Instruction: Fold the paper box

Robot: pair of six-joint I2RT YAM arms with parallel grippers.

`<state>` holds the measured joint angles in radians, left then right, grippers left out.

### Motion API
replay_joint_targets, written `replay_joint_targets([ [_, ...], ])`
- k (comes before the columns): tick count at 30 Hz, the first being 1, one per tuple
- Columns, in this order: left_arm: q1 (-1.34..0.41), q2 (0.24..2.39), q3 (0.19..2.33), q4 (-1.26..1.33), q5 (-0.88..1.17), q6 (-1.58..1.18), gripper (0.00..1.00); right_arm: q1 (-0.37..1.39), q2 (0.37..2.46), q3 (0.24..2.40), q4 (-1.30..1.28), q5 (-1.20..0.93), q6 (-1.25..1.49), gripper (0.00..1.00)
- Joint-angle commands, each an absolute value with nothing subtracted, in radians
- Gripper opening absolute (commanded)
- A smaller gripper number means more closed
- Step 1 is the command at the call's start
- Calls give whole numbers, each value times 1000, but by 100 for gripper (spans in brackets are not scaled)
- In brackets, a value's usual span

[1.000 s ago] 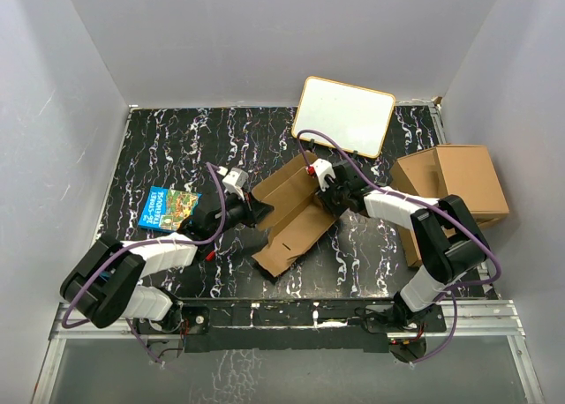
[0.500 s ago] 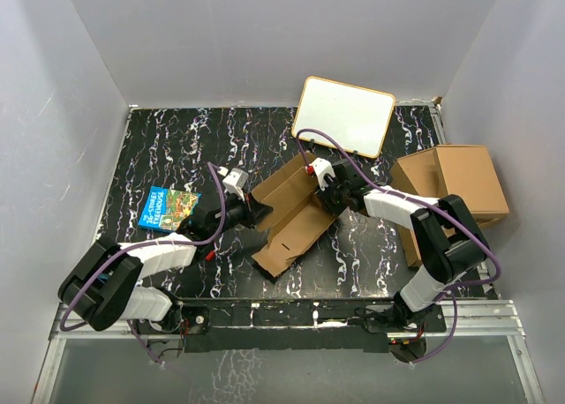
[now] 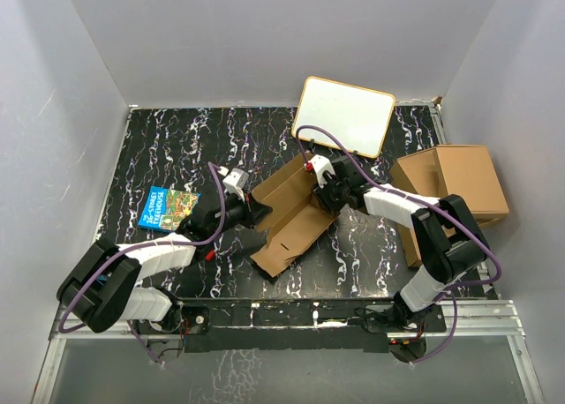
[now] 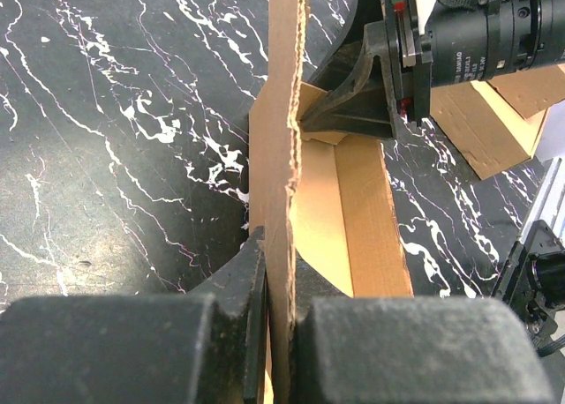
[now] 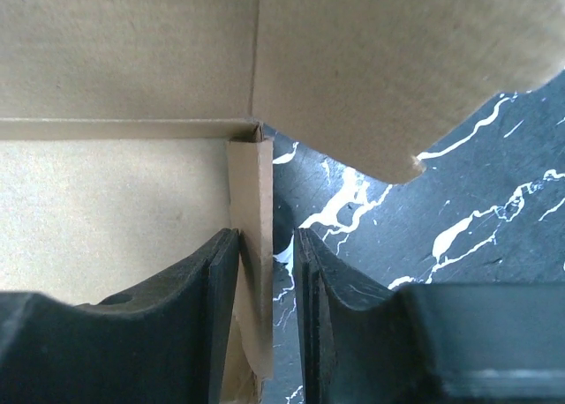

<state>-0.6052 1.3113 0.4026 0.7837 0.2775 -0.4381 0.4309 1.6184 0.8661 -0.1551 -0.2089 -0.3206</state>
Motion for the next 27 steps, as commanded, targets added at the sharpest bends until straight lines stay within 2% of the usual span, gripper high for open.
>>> replay_joint_targets([
  [1,-609,1287,442,789,296,-427,0,427,1621,922,-103,-219,-327,35],
  [6,-609,1290,454,779,298,-426,0,427,1640,915,-107,-214,-336,24],
  [12,-609,1280,442,785,291,-429,0,427,1647,898,-100,-175,-345,26],
  [13,-609,1280,441,785,291,-429,0,428,1650,898,-97,-158,-344,23],
  [14,-609,1280,442,782,291,-428,0,428,1651,898,-95,-135,-342,14],
  [15,-609,1278,443,779,293,-427,0,428,1654,897,-92,-112,-342,9],
  [19,-609,1268,444,776,288,-426,0,431,1658,890,-86,-56,-341,8],
  [27,-609,1274,444,787,288,-429,0,433,1660,886,-110,-127,-342,9],
])
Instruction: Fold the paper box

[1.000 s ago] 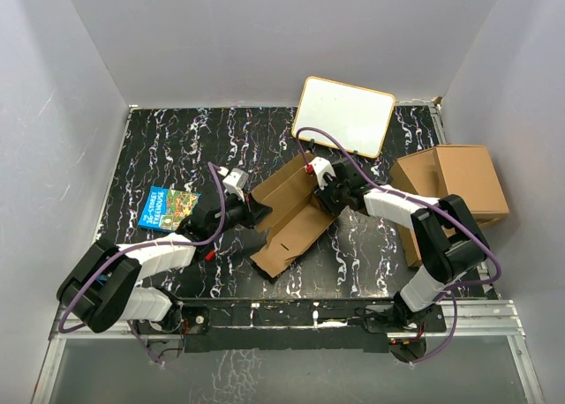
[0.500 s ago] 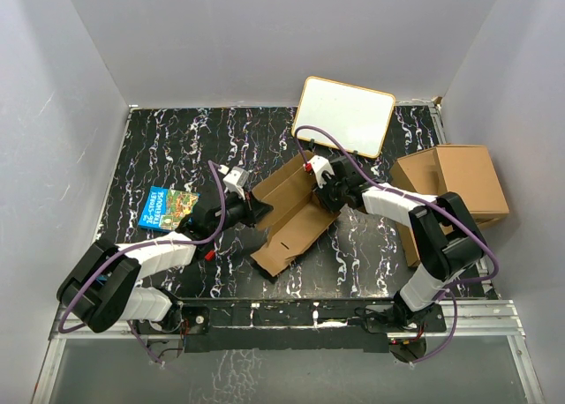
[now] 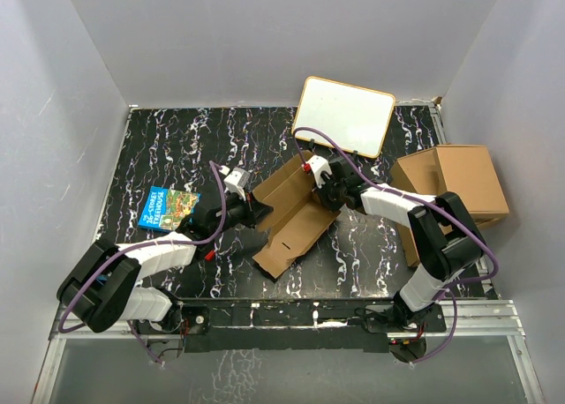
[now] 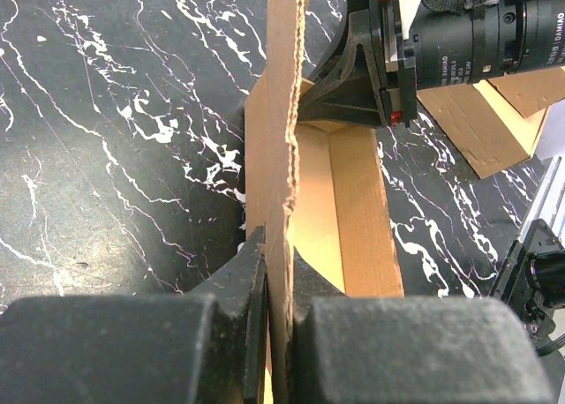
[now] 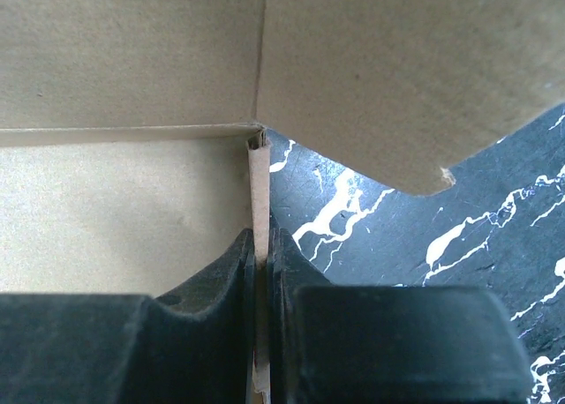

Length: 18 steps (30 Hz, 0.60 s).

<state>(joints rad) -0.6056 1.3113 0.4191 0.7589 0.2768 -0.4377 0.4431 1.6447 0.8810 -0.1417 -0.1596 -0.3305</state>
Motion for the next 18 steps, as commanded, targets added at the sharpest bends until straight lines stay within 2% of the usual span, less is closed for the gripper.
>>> replay_joint_targets([
  [1,-609,1274,445,787,290,-429,0,433,1656,886,-118,-156,-341,11],
  [3,-609,1275,443,787,289,-431,0,434,1653,888,-130,-193,-338,19],
  [5,-609,1275,440,790,288,-431,0,433,1643,890,-132,-202,-336,24],
  [18,-609,1284,467,759,295,-407,0,416,1578,890,-127,-233,-333,33],
])
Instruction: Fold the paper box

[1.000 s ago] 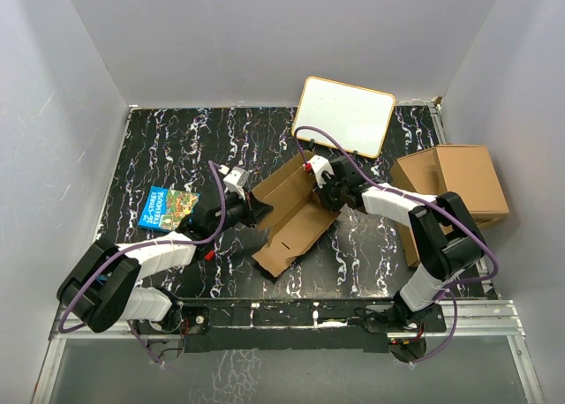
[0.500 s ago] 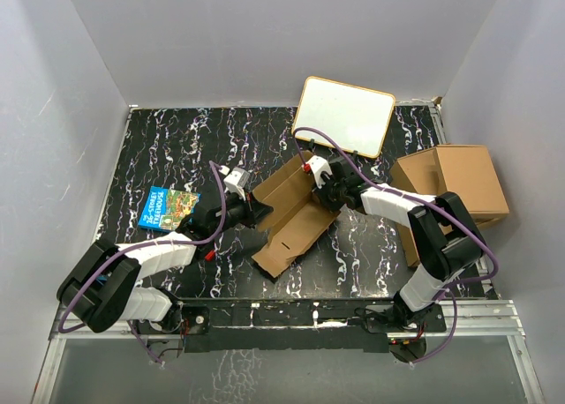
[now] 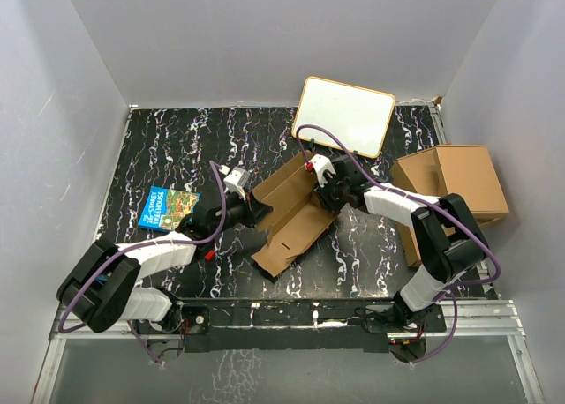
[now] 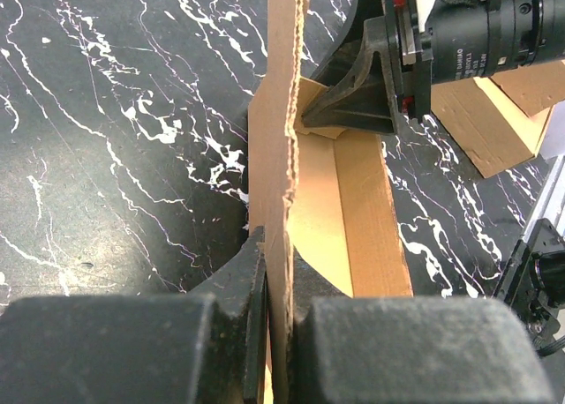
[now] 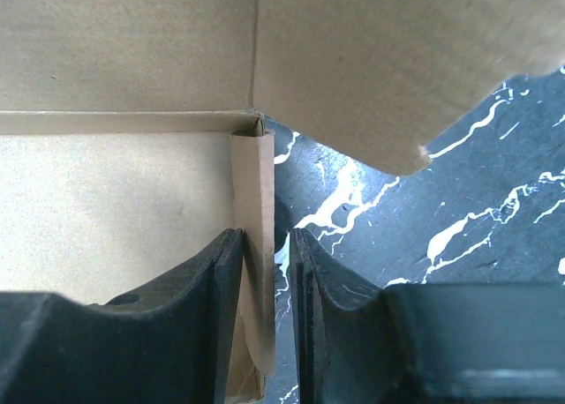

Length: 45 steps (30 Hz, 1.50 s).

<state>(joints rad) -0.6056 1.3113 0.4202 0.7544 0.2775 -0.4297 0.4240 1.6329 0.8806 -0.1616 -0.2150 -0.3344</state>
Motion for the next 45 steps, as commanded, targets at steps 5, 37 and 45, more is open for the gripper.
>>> replay_joint_targets([
  [5,-610,1293,480,753,305,-403,0,415,1610,891,-112,-175,-334,30],
  [37,-579,1346,529,719,347,-376,0,438,1739,915,-193,-157,-338,8],
  [45,-560,1360,528,713,359,-368,0,437,1710,920,-199,-203,-331,10],
])
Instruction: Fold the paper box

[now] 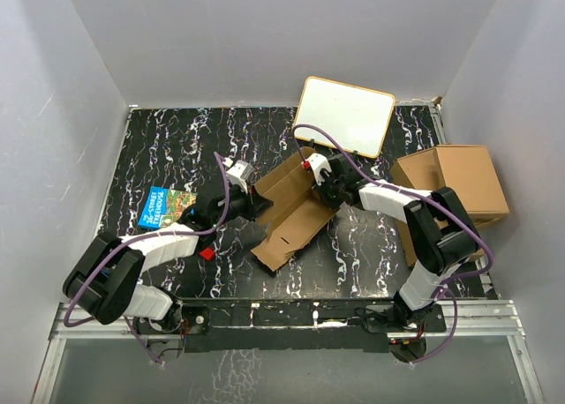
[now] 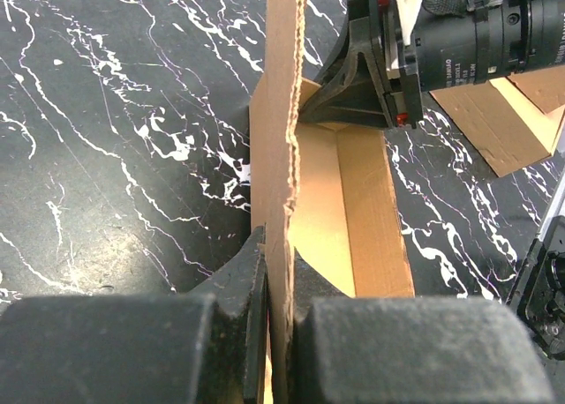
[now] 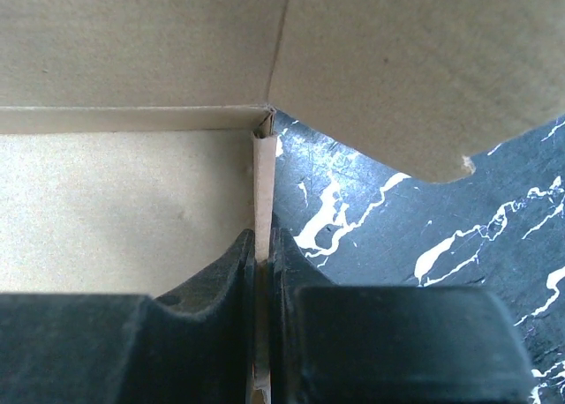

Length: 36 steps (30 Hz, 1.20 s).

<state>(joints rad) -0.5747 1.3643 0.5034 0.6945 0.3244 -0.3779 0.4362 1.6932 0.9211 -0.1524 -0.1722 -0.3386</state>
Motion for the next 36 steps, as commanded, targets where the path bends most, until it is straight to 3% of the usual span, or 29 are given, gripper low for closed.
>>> replay_joint_targets([
  [1,-555,1359,528,707,363,-364,0,436,1702,924,-200,-201,-332,11],
  [9,-532,1349,570,617,403,-281,0,421,1622,951,-205,-252,-340,36],
  [20,-494,1364,623,564,458,-215,0,385,1542,957,-255,-384,-398,54],
  [29,-490,1375,618,562,481,-234,0,289,1430,931,-357,-641,-525,56],
  [36,-491,1298,555,577,411,-307,0,92,1301,849,-380,-947,-458,57],
])
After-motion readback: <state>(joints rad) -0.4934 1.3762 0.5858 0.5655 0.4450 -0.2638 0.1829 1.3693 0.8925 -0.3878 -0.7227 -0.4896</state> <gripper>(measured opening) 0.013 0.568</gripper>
